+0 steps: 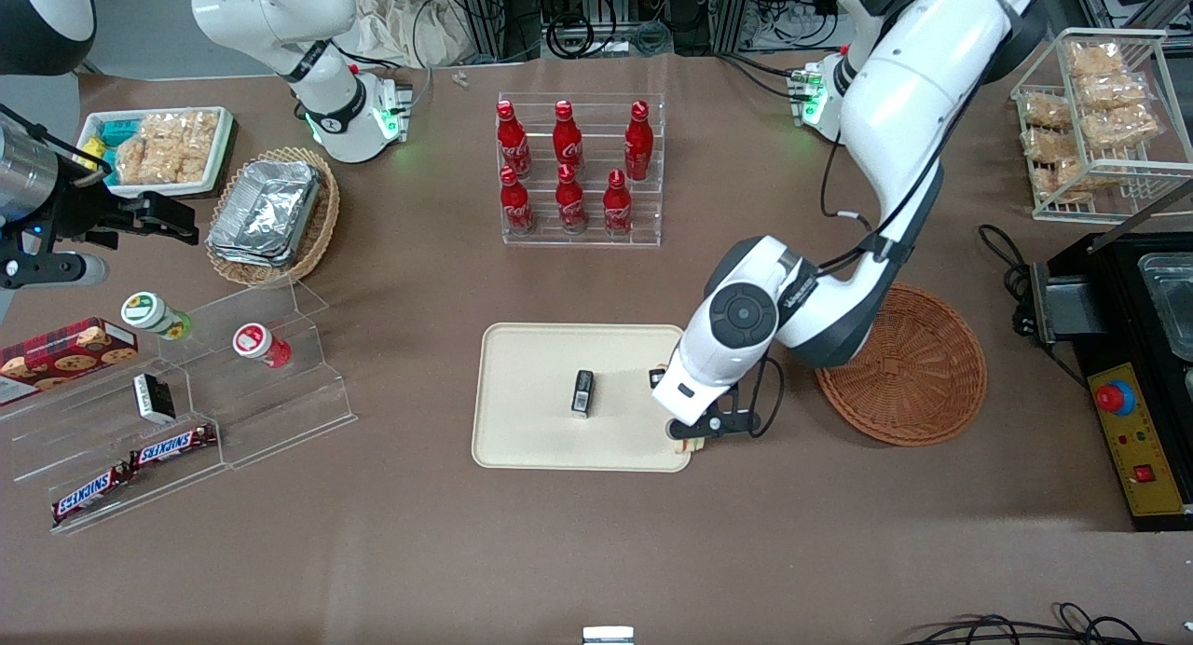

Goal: Place sandwich from basket to tray
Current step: 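Lift the sandwich and carry it over the cream tray, then lower the sandwich onto the tray beside the black box and release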

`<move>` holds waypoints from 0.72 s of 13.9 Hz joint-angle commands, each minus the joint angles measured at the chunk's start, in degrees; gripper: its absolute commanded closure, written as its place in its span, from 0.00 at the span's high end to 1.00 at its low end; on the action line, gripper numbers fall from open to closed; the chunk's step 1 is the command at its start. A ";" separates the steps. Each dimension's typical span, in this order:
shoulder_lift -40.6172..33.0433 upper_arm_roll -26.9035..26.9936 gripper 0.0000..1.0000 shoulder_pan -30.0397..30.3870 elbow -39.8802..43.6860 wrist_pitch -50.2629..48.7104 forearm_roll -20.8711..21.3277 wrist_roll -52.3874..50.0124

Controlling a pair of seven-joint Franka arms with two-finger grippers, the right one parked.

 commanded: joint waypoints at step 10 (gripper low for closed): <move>5.31 1.37 1.00 -3.48 2.89 7.16 2.31 -0.20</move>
